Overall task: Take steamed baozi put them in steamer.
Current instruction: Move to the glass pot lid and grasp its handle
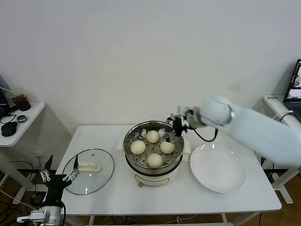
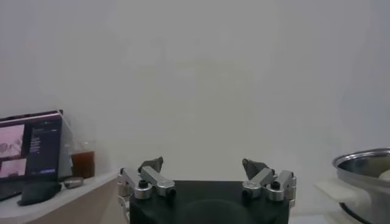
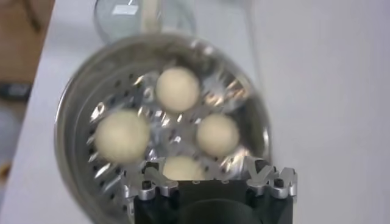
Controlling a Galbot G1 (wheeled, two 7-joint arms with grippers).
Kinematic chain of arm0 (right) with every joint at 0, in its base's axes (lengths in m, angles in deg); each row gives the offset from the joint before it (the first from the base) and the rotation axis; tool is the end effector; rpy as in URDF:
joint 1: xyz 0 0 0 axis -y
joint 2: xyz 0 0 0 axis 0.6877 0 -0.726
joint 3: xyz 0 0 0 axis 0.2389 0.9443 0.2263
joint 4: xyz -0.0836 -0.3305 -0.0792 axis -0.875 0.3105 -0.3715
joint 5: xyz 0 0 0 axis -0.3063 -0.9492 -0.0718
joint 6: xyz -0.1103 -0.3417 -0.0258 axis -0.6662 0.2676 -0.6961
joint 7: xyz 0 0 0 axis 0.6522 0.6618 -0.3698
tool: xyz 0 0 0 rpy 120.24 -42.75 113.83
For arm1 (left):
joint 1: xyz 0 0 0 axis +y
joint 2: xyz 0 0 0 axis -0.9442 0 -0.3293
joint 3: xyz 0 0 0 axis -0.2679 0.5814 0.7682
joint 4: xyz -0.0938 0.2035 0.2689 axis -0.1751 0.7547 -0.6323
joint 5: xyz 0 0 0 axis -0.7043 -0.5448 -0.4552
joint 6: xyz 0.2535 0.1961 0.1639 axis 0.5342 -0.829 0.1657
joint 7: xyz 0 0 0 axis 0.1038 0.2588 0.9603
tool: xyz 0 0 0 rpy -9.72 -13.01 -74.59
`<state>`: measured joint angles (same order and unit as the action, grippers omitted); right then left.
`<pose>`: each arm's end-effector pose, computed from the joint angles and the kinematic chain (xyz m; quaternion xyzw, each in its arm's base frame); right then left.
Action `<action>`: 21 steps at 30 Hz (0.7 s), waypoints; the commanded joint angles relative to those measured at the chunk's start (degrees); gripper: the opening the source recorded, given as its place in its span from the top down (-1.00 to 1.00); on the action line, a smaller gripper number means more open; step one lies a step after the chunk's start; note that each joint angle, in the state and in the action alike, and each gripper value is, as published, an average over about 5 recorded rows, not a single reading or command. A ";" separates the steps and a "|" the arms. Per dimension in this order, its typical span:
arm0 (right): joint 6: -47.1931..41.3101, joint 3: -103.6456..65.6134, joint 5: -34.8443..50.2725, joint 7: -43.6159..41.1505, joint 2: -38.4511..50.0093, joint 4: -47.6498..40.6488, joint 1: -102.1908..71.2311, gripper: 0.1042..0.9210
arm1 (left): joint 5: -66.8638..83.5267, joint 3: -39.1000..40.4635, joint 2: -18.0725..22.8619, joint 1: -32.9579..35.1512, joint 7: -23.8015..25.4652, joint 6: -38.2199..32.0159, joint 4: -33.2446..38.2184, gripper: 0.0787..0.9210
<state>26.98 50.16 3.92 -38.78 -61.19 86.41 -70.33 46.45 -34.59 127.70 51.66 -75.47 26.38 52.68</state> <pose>0.4649 -0.0075 -0.0955 0.4916 -0.7583 0.3979 0.1579 0.1775 0.1274 -0.3183 -0.0481 0.9931 0.0778 0.0739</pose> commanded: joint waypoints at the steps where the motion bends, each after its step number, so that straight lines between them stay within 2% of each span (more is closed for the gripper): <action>1: 21.73 -41.58 -6.05 20.20 3.93 10.62 -51.45 -0.76 | -0.24 0.29 0.15 0.45 0.00 -0.49 0.02 -0.77; 6: 31.78 -59.36 -15.06 19.55 -6.97 9.37 -68.46 -0.76 | -0.75 1.22 0.49 0.70 0.05 -0.56 0.07 -0.77; 13: 44.51 -78.45 -27.15 17.74 -25.47 8.96 -77.67 -0.76 | -2.51 2.68 0.38 1.37 0.20 -1.36 0.00 -0.77; 17: 46.43 -86.26 -28.58 17.38 -35.00 10.51 -82.35 -0.76 | -7.72 3.87 -0.75 1.64 -0.57 -0.82 0.25 -0.77; 21: 47.38 -89.55 -27.10 18.37 -39.53 12.04 -87.72 -0.76 | -23.34 4.33 -2.06 1.04 -6.04 0.40 -1.50 -0.77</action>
<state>63.48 -16.44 -16.76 -23.10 -83.25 95.41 -139.26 41.64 -31.35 127.16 53.02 -76.16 25.82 52.75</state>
